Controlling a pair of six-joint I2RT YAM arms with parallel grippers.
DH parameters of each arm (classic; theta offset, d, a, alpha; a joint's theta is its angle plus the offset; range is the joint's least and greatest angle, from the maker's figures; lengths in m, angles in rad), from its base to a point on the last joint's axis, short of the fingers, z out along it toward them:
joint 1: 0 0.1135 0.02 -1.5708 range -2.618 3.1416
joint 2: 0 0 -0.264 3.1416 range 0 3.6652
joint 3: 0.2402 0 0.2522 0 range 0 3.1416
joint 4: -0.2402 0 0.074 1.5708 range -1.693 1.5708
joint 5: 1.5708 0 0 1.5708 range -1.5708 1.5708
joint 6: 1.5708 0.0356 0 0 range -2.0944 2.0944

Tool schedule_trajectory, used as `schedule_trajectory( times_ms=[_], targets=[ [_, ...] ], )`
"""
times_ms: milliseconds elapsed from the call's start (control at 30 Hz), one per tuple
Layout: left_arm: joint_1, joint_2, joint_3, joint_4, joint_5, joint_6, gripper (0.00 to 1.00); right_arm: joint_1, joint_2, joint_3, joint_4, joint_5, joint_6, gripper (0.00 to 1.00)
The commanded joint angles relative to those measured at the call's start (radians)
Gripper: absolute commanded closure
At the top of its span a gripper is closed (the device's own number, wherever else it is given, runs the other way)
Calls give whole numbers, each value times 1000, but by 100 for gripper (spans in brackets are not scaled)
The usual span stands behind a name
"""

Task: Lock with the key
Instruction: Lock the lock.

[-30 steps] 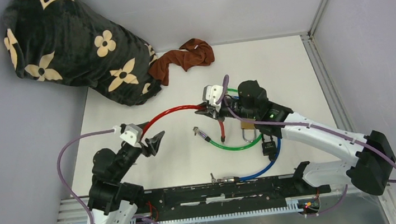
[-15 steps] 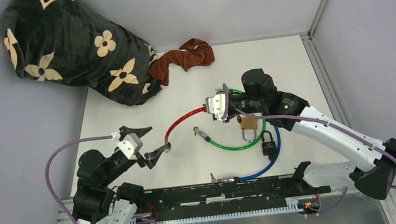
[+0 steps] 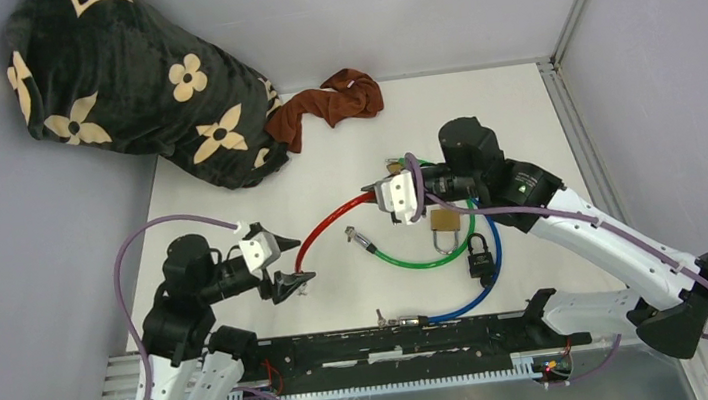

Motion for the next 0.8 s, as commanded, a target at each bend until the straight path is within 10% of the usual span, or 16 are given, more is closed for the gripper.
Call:
schedule_trajectory(
  times_ms=[0, 200, 367, 533, 767],
  targets=[
    [-3, 41, -38, 74, 71, 55, 32, 0, -43, 89, 79, -24, 13, 100],
    [-2, 147, -64, 81, 103, 130, 41, 0, -56, 123, 70, -21, 20, 100],
    [-4, 140, -89, 153, 65, 107, 95, -11, -55, 152, 24, -10, 3, 100],
    [-2, 80, -113, 326, -27, -206, 98, -18, -73, 84, 109, 59, 157, 100],
    [-3, -93, -237, 575, -337, -509, 98, -18, -173, -342, 581, 129, 468, 73]
  ],
)
